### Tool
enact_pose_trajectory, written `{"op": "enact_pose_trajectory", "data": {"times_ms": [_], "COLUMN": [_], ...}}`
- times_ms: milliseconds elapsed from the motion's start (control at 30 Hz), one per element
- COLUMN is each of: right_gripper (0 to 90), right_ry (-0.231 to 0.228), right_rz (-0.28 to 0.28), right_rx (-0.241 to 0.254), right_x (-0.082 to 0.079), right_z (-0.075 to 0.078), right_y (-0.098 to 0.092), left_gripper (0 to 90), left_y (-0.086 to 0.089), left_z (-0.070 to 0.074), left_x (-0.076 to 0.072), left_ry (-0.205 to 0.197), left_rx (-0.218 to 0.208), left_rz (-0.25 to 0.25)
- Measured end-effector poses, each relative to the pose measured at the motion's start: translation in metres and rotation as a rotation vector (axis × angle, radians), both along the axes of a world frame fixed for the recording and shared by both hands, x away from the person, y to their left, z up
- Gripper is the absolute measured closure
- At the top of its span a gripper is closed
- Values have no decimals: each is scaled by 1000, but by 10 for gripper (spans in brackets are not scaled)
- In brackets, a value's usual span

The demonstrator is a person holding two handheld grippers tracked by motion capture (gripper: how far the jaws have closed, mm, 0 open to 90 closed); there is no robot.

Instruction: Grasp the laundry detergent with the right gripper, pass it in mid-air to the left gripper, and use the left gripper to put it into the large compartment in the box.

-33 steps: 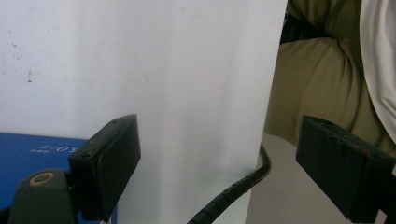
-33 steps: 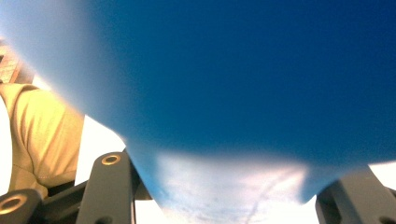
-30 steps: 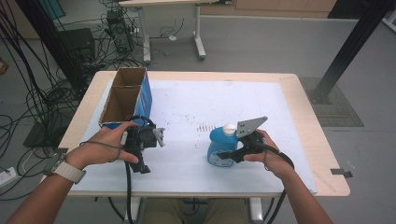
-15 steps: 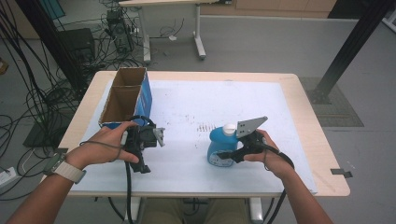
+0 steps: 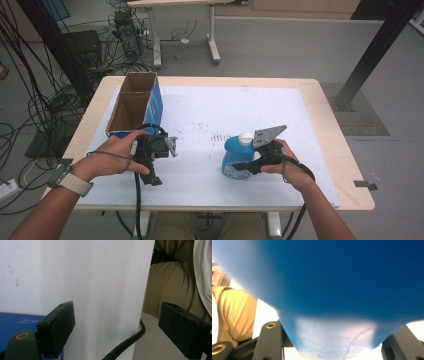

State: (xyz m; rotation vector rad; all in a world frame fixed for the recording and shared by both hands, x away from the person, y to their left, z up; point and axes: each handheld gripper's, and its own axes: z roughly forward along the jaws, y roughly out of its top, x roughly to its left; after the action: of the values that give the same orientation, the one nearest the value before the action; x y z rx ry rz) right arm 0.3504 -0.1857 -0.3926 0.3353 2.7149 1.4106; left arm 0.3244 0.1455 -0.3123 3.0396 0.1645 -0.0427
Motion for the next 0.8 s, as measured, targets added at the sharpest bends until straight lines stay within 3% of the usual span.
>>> {"op": "enact_pose_trajectory", "data": {"times_ms": [800], "right_gripper": [426], "right_ry": [3], "right_rz": [0], "right_rx": [6], "right_x": [0], "right_z": [-1], "right_y": [0], "left_gripper": [143], "left_y": [-1], "left_z": [0], "left_x": [0], "left_ry": [-2], "left_rx": [-5], "left_rz": [13]}}
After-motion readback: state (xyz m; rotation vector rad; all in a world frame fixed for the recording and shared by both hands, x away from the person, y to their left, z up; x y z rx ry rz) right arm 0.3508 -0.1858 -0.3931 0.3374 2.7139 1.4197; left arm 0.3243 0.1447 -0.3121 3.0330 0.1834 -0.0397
